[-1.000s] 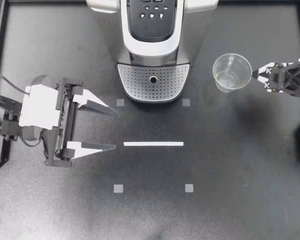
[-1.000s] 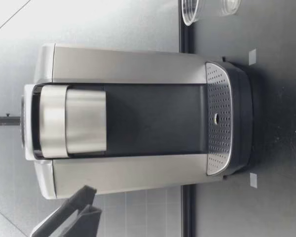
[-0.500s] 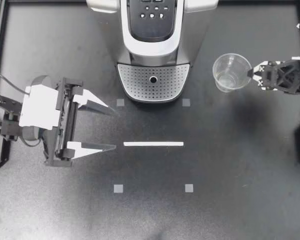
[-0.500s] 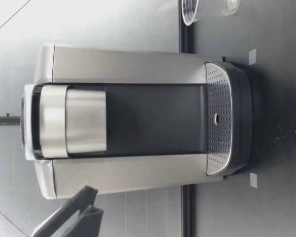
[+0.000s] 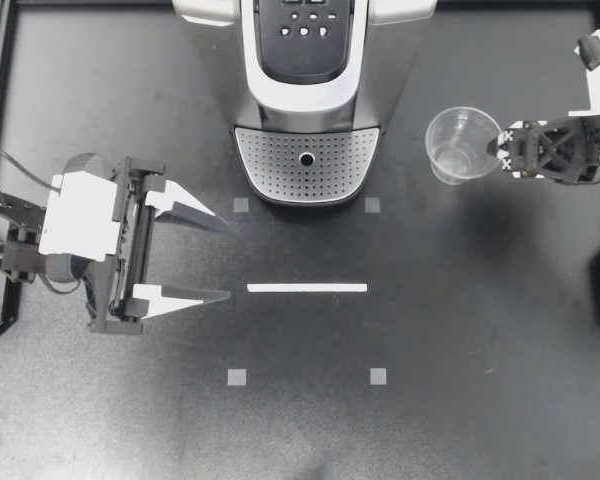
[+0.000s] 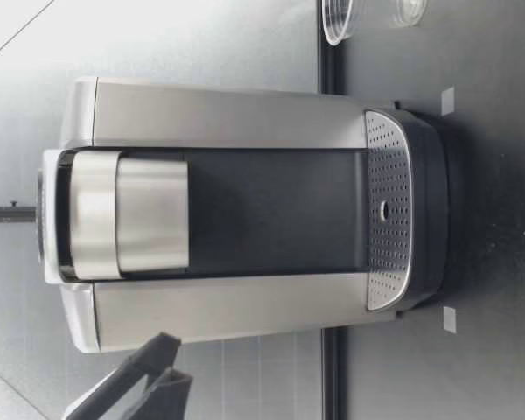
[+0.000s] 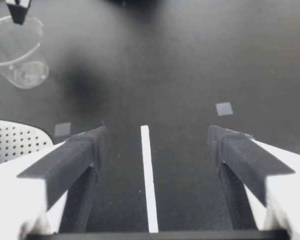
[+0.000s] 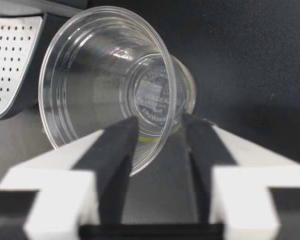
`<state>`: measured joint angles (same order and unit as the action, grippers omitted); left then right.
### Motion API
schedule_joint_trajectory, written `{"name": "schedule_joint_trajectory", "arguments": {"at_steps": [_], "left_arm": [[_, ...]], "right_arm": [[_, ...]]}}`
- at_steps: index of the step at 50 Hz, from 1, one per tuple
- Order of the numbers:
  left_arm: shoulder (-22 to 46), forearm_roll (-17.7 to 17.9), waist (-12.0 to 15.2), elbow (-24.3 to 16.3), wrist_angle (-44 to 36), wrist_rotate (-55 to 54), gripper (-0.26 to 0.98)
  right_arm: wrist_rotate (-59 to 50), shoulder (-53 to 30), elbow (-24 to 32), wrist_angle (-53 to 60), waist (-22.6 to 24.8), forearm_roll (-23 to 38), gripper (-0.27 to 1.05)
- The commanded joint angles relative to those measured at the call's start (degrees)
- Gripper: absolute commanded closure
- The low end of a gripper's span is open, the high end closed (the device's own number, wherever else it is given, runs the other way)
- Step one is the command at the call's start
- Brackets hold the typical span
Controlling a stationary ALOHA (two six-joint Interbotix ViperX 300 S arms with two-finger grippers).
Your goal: Place the coffee capsule inside the capsule container, then place the cup onto the center of the cup tray, then push the 'Hot Water' and 'Travel Mug' buttons.
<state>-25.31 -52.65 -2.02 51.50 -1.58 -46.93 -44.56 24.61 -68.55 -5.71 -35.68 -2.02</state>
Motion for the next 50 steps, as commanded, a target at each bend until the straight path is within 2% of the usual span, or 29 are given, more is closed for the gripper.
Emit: {"name": "schedule_joint_trajectory", "arguments": {"at_steps": [1,24,31,37,44,50], "left_arm": [[-0.62,0.09,0.18,-0.53,-0.26,0.00,0.03],[-0.97,0.09,0.09,0.00,-0.26,0.09,0.04],[-1.32,0.09,0.09,0.18,-0.26,0.00,0.04],[-1.49,0.09,0.18,0.18,-0.26,0.09,0.04],[-1.58,0.09,0.09,0.26,-0.26,0.09,0.04],[-1.58,0.09,0.09,0.26,-0.26,0.00,0.04]], "right_arm": [[0.18,-0.18,1.32,-0.26,-0.26,0.00,0.38],[-0.09,4.31,1.32,-1.05,-0.09,-0.26,0.68],[-1.67,6.59,1.49,-0.79,1.85,-2.20,0.69],[-4.22,6.68,2.55,0.53,5.45,-3.43,0.69],[-7.65,3.52,5.10,4.57,9.14,-3.43,0.69],[-8.88,-0.79,7.21,7.21,9.93,-3.43,0.69]]}}
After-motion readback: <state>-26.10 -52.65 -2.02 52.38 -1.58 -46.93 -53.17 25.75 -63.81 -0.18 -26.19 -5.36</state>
